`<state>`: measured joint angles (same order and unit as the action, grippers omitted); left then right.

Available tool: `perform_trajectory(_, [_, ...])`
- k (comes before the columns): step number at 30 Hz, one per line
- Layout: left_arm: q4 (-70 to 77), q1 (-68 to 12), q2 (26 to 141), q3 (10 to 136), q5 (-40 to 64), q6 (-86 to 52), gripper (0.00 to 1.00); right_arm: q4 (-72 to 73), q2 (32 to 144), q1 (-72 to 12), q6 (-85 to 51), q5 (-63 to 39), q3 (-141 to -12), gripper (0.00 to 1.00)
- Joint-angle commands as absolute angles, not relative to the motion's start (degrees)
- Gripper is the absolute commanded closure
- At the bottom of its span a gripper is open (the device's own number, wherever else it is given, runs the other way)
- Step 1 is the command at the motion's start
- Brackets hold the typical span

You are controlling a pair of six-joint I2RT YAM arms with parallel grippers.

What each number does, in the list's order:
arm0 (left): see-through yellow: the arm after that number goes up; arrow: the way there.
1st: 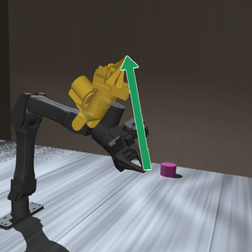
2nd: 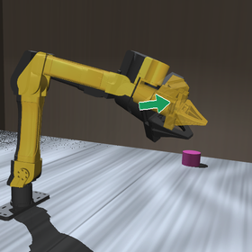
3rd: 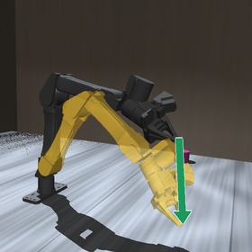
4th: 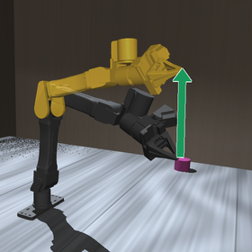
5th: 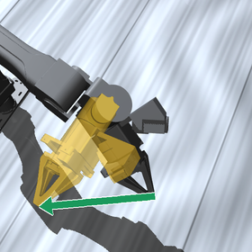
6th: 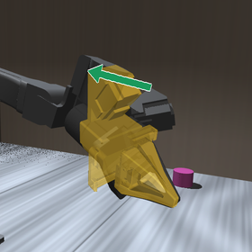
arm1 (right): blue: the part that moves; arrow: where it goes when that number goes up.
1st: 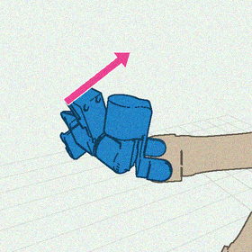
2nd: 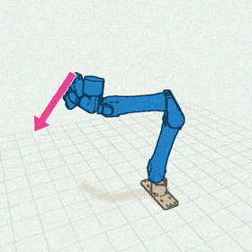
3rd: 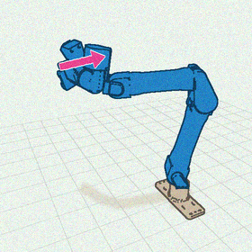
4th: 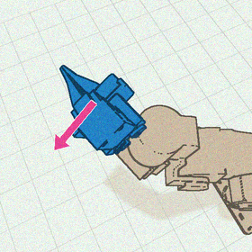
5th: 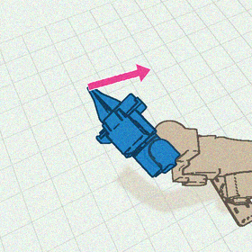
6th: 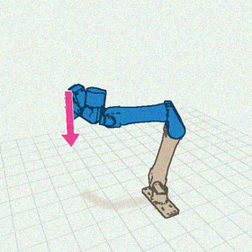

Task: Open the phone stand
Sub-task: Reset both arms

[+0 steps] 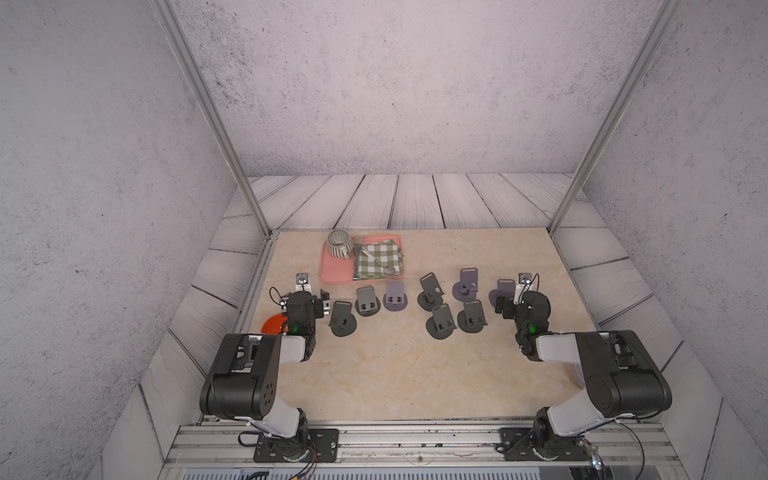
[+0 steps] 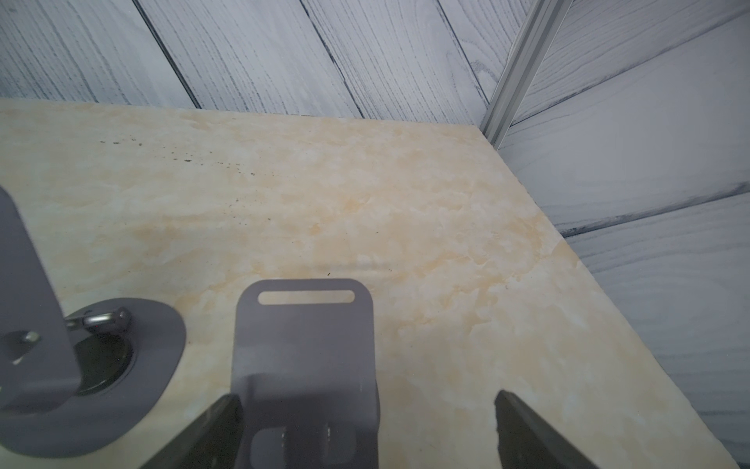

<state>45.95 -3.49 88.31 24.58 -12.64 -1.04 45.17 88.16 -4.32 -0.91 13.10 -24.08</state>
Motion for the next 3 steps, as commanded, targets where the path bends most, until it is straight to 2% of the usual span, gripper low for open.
perform_trajectory(1, [45.2,-3.0,87.8,25.7,-12.7,-1.5,0.02,45.1,87.8,-4.3,-1.6,12.4,-24.5,0.01])
perform_trajectory(3, [45.2,-3.0,87.9,25.8,-12.7,-1.5,0.02,45.1,87.7,-4.2,-1.5,12.3,-24.5,0.01])
